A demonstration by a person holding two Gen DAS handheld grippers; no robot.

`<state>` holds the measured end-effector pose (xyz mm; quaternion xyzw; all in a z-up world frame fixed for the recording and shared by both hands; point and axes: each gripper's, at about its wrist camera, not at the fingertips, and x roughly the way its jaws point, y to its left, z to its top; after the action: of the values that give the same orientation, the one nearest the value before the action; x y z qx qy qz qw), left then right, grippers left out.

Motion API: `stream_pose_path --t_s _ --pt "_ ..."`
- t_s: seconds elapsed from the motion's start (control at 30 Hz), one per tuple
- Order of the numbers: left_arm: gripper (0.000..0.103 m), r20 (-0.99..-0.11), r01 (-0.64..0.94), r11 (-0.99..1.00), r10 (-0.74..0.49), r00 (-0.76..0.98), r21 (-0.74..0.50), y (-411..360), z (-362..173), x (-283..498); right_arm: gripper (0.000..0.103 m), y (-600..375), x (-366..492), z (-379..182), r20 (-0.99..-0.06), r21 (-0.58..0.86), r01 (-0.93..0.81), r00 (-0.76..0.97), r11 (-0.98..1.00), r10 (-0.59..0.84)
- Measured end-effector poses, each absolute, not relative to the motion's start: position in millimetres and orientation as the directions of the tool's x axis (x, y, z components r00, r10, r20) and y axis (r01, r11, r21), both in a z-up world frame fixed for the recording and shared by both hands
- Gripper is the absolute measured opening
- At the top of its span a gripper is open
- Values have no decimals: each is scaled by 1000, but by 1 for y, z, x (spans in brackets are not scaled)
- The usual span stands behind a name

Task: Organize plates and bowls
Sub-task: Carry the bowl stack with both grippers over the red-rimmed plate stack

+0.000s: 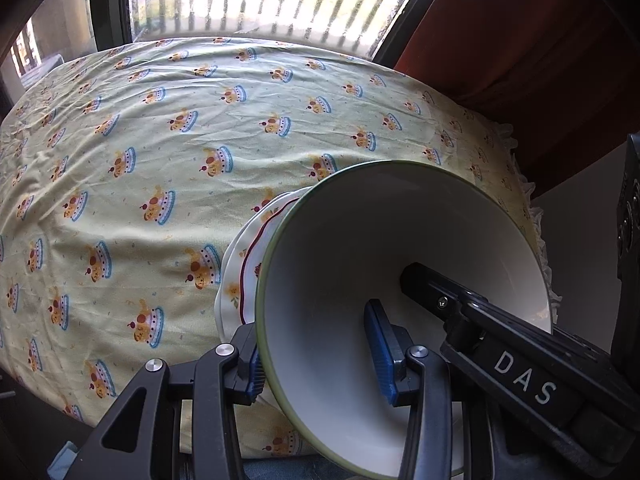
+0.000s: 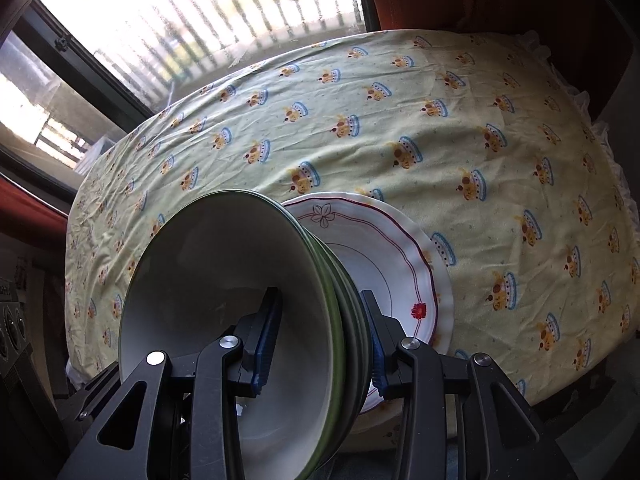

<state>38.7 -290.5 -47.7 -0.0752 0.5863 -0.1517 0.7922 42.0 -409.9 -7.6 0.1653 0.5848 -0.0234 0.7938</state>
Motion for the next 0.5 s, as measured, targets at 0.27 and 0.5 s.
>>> stream_pose_path --t_s 0.27,0.5 --pt "42 -916 113 942 -334 222 -316 -307 -68 46 42 -427 48 -27 -953 212 224 265 951 150" --pt "42 -922 82 951 -309 235 -298 -303 -72 52 42 -423 62 -36 -955 217 188 246 958 168"
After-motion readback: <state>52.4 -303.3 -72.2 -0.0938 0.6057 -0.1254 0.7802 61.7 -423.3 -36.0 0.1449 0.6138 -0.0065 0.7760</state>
